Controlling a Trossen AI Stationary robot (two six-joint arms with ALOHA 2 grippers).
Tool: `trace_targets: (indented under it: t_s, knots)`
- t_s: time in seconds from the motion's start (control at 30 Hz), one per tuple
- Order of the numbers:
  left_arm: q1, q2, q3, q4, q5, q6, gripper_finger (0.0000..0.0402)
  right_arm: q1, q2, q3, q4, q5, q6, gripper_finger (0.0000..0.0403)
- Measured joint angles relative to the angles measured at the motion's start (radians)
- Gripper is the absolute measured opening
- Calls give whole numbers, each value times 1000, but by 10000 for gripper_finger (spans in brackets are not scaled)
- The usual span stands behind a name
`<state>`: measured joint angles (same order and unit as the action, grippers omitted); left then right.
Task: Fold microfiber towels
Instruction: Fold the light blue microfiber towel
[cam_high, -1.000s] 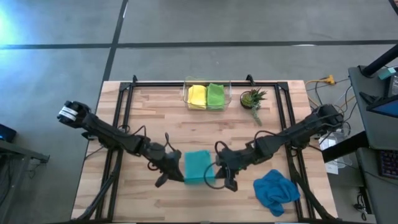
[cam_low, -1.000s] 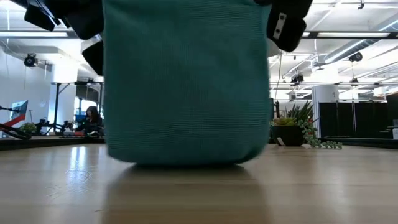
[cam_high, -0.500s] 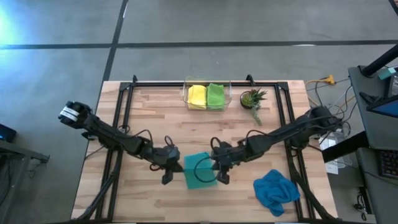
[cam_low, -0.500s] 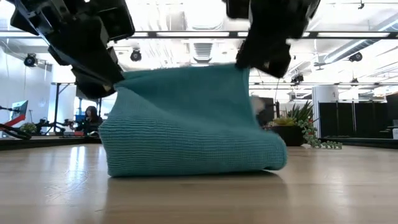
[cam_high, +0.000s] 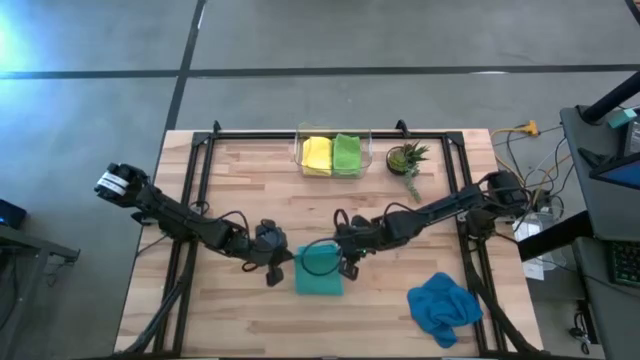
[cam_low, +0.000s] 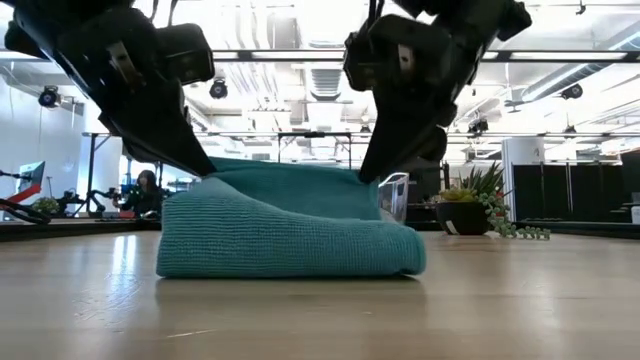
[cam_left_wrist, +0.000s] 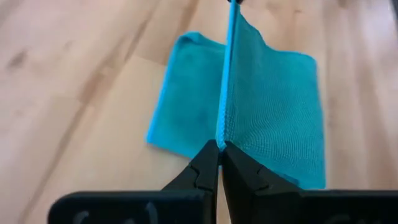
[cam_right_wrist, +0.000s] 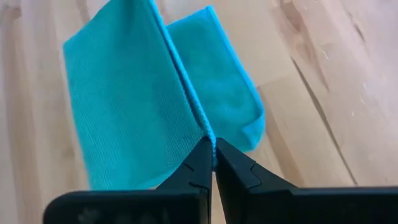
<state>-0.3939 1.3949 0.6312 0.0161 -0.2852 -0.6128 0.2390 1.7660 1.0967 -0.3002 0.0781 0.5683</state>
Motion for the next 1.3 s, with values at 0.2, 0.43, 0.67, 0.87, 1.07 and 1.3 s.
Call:
trace_targets:
  t_s: [0.2,0.43,0.67,0.87,1.07,1.3]
  knots:
    - [23,11,0,-21,-71,-7,0,-25,18,-6,1,6,0,8]
    - [64,153,9,-5,1,-5,1,-23,63,-13,-29,2,9,8]
    - [65,246,35,21,-15,-10,1,-36,65,-18,-43,30,11,9]
    - [66,194,28,10,-3,-9,0,-50,64,-18,-35,30,10,14]
    - [57,102,18,57,-2,48,3,-64,63,-13,-4,41,-1,61]
    - [50,145,23,257,8,157,46,-61,39,-7,50,47,-22,119]
